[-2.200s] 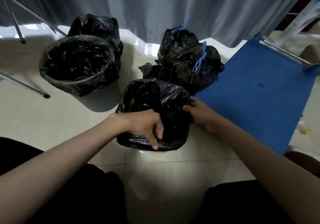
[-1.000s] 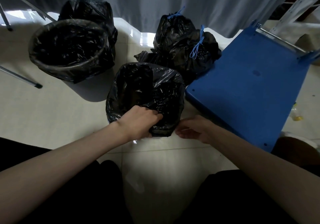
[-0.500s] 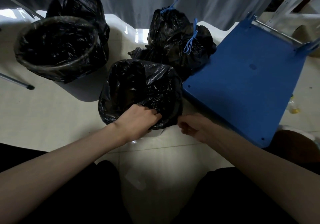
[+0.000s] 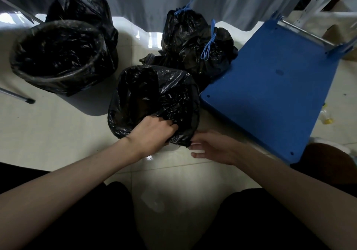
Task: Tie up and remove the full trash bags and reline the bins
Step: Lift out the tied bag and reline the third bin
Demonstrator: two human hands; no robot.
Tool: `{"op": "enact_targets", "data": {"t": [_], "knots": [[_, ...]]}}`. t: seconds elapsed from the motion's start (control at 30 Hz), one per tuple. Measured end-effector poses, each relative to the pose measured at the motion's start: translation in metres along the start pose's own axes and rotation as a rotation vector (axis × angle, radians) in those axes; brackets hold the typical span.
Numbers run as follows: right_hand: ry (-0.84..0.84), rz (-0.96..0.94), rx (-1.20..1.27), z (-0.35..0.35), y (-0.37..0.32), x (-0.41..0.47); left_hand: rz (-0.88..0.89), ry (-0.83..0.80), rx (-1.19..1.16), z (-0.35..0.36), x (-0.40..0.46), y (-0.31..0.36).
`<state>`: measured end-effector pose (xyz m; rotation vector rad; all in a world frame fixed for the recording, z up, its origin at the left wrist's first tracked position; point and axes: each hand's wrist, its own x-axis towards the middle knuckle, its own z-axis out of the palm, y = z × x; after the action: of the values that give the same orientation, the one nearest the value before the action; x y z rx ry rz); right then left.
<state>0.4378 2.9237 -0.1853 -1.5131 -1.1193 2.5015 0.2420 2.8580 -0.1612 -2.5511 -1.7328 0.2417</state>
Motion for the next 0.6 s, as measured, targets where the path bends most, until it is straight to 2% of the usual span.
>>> {"op": "enact_targets", "data": {"t": [0.1, 0.2, 0.3, 0.43, 0.5, 0.6], "knots": [[0.274, 0.084, -0.289, -0.005, 0.006, 0.004, 0.020, 0.025, 0.022, 0.004, -0.001, 0.000], [0.469, -0.026, -0.272, -0.007, -0.002, 0.005, -0.001, -0.053, -0.020, -0.001, 0.001, -0.001], [0.458, -0.143, -0.166, 0.000, -0.021, 0.005, -0.040, -0.110, -0.095, -0.013, 0.000, -0.017], [0.390, -0.135, -0.078, 0.016, -0.033, 0.005, -0.031, -0.259, -0.092, -0.022, -0.013, -0.045], [0.476, -0.256, -0.124, 0.022, -0.034, 0.008, -0.046, -0.272, -0.044, -0.017, -0.022, -0.056], [0.727, -0.561, -0.480, 0.028, -0.035, 0.012, -0.029, -0.092, 0.057, 0.002, -0.031, -0.055]]}}
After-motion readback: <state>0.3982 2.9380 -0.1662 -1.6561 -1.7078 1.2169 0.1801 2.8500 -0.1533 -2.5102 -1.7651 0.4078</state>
